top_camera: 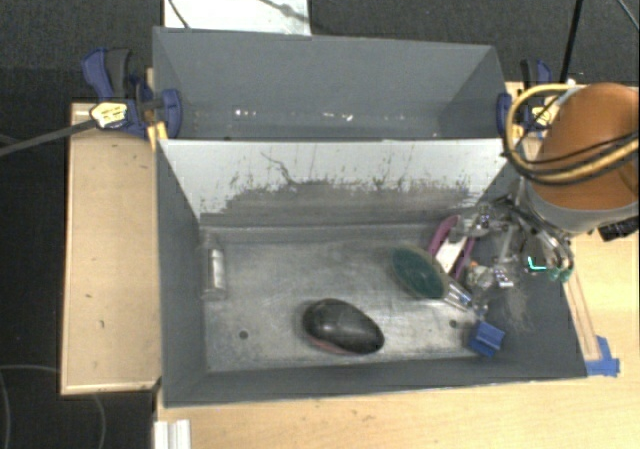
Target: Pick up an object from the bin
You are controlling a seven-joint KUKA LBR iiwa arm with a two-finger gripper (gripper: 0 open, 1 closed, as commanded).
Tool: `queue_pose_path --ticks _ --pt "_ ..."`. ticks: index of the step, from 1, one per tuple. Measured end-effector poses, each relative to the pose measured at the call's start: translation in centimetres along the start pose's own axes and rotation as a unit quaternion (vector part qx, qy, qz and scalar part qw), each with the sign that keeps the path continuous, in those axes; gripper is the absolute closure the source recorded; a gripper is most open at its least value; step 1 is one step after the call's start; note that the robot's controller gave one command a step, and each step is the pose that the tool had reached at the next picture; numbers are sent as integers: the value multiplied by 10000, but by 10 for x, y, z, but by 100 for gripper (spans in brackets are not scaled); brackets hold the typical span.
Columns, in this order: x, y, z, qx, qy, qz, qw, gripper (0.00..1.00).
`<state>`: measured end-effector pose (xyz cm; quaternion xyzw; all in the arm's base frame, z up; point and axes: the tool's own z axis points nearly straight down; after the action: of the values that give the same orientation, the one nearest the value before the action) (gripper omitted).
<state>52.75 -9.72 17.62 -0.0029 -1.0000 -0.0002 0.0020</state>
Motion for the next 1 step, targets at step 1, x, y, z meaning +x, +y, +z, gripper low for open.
queue_pose_path --ticks 1 --pt "30 11 105 -9 -51 1567 9876 0"
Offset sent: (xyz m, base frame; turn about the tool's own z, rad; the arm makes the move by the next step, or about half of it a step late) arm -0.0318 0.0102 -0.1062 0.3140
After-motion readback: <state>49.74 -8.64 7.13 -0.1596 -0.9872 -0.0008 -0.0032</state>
